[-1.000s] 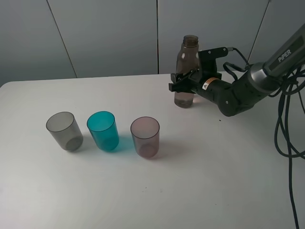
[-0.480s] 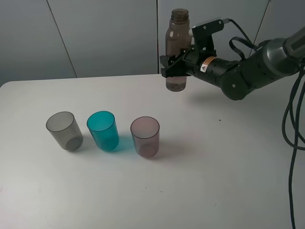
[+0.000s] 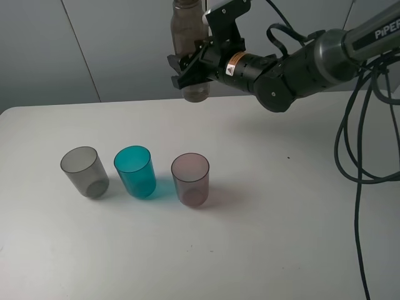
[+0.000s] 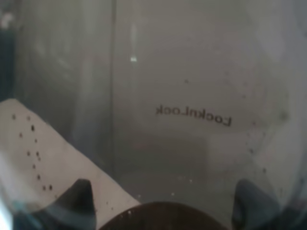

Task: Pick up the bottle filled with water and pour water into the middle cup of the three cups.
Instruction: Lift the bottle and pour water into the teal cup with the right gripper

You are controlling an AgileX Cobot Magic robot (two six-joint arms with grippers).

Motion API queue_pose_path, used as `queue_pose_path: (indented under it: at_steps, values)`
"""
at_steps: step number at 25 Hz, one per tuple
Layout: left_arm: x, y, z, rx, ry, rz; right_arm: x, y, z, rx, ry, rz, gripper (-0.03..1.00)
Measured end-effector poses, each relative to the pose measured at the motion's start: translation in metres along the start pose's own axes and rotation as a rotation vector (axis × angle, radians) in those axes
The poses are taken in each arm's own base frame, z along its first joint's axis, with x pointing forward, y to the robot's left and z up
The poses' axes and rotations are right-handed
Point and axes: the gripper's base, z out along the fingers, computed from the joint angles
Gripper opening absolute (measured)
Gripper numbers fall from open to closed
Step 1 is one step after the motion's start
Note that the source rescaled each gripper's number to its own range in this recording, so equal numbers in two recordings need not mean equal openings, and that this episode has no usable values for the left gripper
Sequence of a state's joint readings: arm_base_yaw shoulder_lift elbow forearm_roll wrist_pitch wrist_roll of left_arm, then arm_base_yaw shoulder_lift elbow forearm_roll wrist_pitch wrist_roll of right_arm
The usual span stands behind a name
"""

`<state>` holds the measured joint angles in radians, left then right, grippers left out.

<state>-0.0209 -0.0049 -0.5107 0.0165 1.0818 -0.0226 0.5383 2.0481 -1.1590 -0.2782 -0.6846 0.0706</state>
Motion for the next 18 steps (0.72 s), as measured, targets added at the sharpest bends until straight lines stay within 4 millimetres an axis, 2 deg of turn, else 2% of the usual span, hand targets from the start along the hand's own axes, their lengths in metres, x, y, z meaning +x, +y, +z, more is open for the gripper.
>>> queue_pose_path:
  at_steps: [9,18]
  values:
    - [0.000,0.000,0.000,0.000,0.000,0.000,0.026,0.024,0.024,-0.111,0.036,-0.100,0.02]
    - [0.000,0.000,0.000,0.000,0.000,0.000,0.027,0.034,0.029,-0.171,0.003,-0.467,0.02]
